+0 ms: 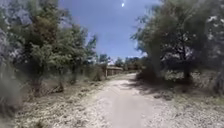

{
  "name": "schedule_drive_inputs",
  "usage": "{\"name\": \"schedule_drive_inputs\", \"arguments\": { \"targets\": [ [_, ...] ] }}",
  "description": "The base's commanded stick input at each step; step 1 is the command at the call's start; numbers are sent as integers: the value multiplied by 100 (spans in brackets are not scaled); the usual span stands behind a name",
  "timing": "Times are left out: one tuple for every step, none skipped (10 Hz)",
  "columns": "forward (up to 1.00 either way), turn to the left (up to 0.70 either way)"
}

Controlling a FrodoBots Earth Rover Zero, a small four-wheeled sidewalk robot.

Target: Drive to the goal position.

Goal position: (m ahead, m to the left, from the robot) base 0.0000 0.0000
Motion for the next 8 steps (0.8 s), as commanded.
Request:
{"name": "schedule_drive_inputs", "arguments": {
  "targets": [
    [50,0],
    [50,0],
    [50,0],
    [50,0],
    [50,0],
    [50,0],
    [50,0],
    [50,0]
  ]
}}
